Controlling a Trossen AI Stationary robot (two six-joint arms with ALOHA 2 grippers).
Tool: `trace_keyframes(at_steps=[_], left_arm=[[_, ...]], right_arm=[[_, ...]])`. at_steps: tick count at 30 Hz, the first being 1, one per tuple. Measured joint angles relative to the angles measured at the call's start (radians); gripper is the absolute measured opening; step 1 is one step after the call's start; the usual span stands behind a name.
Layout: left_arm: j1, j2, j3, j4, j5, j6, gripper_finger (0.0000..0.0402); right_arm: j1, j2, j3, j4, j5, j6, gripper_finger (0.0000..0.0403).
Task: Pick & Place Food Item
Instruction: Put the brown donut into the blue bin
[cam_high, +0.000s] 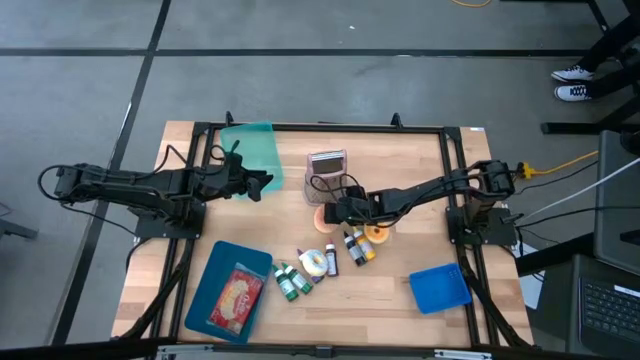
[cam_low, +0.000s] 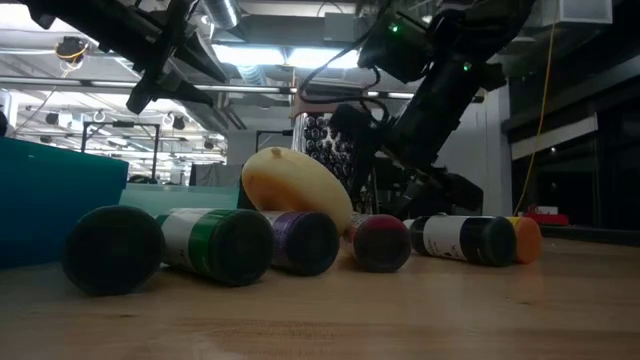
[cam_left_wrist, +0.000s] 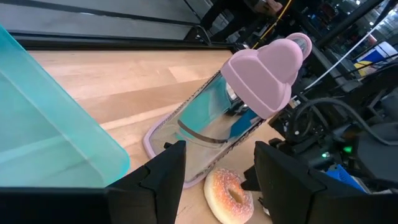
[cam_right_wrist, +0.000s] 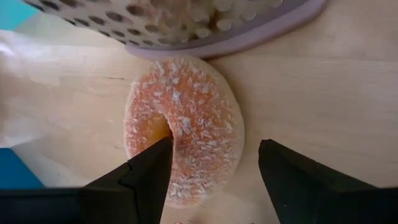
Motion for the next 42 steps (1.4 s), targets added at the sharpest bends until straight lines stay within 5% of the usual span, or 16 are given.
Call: trace_keyframes(at_steps=[10, 21, 30, 42], left_arm=[[0.000, 0.000, 0.000, 0.000, 0.008, 0.007, 0.0184], [0.000, 0.000, 0.000, 0.000, 0.008, -0.002, 0.0184], [0.000, 0.000, 0.000, 0.000, -0.008, -0.001, 0.0184], [0.000, 0.000, 0.000, -0.003, -0.009, 0.017, 0.0184]], right_arm=[[-0.003, 0.039, 0.000, 0.046, -0.035, 0.017, 0.0221], [-0.011, 0.039, 0.001, 0.049, -0.070, -0.052, 0.0017], [-0.007, 0.020, -0.002, 0.063, -0.125, -0.081, 0.0015], [0.046, -0.195, -0.001, 0.087, -0.126, -0.167, 0.0015]])
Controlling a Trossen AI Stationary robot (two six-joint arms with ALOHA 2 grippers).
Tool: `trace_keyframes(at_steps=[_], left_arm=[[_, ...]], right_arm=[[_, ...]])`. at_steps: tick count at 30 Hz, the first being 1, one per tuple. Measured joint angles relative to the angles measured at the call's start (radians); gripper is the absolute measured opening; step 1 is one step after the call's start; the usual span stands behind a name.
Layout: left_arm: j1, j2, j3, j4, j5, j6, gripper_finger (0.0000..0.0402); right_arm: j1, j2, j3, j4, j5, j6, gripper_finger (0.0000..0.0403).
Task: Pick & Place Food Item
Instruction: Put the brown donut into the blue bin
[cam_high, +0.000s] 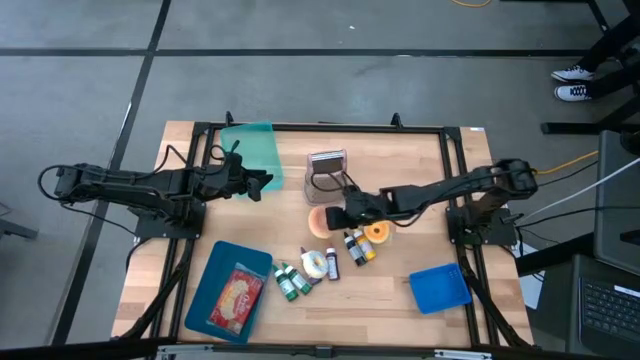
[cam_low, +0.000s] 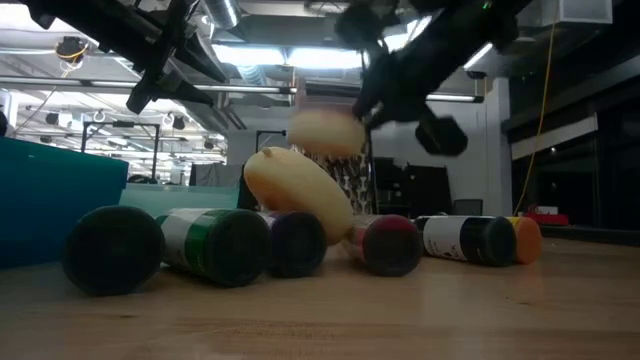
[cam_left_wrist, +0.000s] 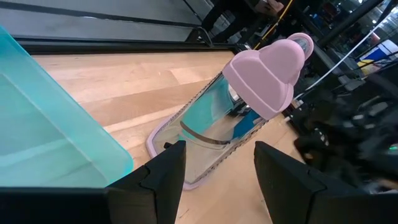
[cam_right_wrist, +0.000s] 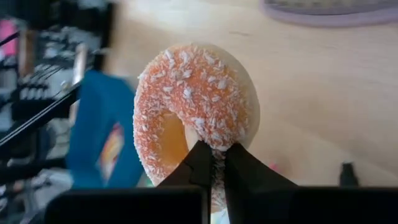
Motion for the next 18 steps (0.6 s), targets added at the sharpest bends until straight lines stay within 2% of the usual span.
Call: trace_keyframes(at_steps=[6, 14, 18], left_arm=[[0.000, 0.000, 0.000, 0.000, 0.000, 0.000, 0.0184], [0.000, 0.000, 0.000, -0.006, 0.018, 0.002, 0.0184], [0.000, 0.000, 0.000, -0.009, 0.018, 0.006, 0.0184]], right_arm=[[0.057, -0.140, 0.000, -0.065, -0.115, -0.077, 0.0015], [0.188, -0.331, 0.001, -0.405, -0.300, -0.147, 0.0014], [0.267, -0.381, 0.001, -0.557, -0.404, -0.216, 0.0014]])
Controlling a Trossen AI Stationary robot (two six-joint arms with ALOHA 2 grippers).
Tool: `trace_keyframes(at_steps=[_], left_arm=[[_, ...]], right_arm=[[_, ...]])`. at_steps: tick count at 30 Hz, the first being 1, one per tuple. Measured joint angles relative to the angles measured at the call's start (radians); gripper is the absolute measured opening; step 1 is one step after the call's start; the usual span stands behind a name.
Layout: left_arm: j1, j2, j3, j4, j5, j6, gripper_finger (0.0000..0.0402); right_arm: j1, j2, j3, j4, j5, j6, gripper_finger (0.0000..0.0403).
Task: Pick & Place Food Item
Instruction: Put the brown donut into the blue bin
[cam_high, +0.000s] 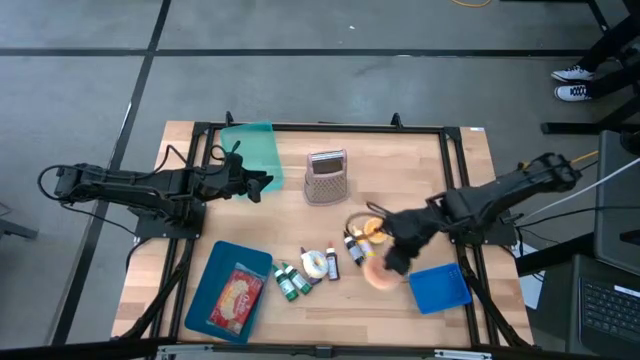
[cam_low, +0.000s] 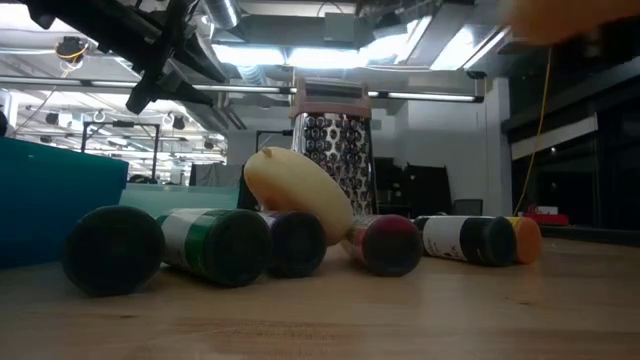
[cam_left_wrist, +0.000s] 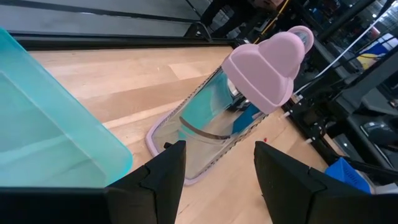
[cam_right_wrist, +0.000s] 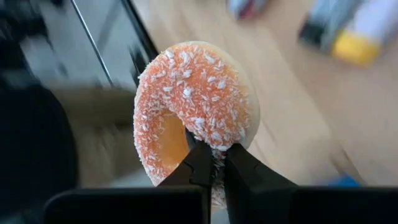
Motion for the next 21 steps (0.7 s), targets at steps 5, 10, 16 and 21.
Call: trace_keyframes(at_steps=[5, 10, 16, 21], left_arm=[[0.000, 0.000, 0.000, -0.003, 0.000, 0.000, 0.0184], [0.000, 0.000, 0.000, -0.008, 0.000, -0.009, 0.0184], [0.000, 0.000, 0.000, -0.011, -0.007, -0.014, 0.0184], [0.000, 0.000, 0.000, -0.015, -0.037, -0.016, 0.0184]], right_arm=[[0.088, -0.020, 0.000, -0.194, -0.083, -0.157, 0.0014], [0.159, -0.017, 0.000, -0.360, -0.074, -0.360, 0.0014], [0.194, -0.015, -0.025, -0.477, -0.067, -0.523, 0.0014], [0.227, -0.015, -0.090, -0.443, -0.102, -0.584, 0.0014]])
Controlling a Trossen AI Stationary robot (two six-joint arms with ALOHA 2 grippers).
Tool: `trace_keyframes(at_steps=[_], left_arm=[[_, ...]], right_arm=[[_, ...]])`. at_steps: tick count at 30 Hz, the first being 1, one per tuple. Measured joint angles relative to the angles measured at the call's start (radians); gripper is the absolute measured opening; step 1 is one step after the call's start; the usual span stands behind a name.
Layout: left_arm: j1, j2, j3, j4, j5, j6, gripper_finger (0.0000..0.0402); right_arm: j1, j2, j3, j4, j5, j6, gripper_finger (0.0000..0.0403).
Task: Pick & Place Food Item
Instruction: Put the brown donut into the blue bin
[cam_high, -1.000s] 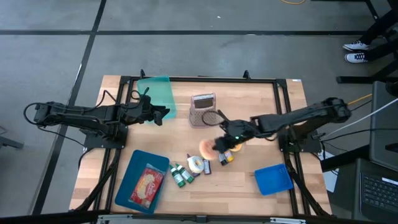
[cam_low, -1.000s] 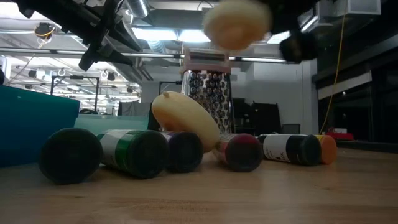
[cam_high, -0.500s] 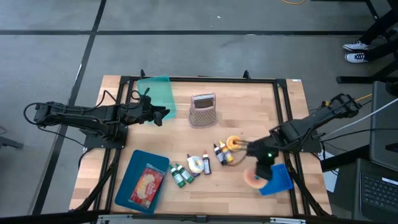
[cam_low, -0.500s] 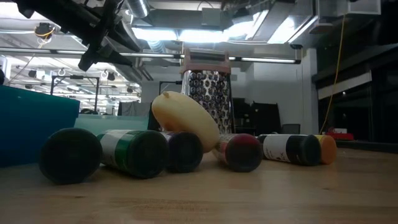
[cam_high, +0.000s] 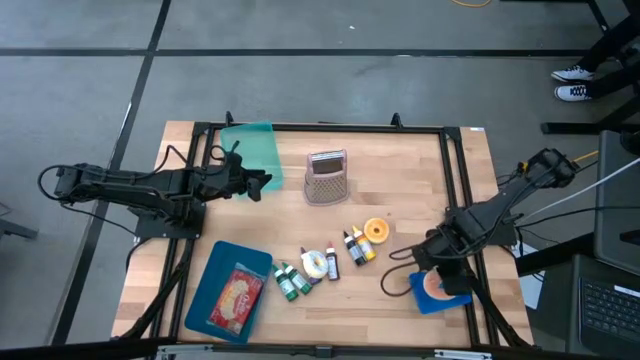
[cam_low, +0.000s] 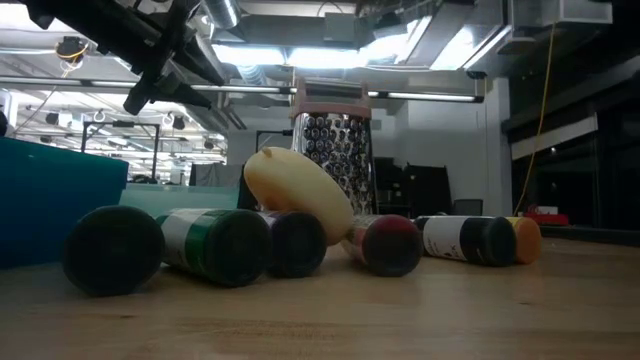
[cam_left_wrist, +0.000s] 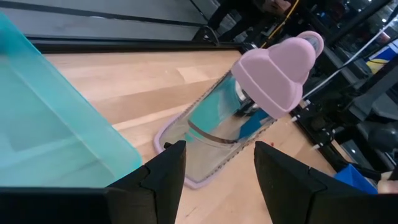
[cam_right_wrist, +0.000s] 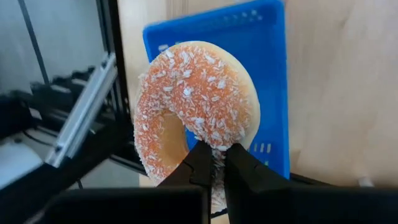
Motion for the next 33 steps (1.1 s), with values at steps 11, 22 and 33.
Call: trace_keyframes(at_steps=[11, 22, 33], left_arm=[[0.000, 0.000, 0.000, -0.002, -0.026, -0.024, 0.0184], [0.000, 0.000, 0.000, -0.012, -0.025, -0.027, 0.0184], [0.000, 0.000, 0.000, -0.047, -0.023, -0.037, 0.0184]], right_arm=[[0.024, 0.000, -0.198, 0.158, -0.024, -0.064, 0.0014], [0.024, 0.000, -0.296, 0.330, -0.021, -0.030, 0.0014], [0.024, 0.000, -0.299, 0.334, 0.008, 0.063, 0.0161]])
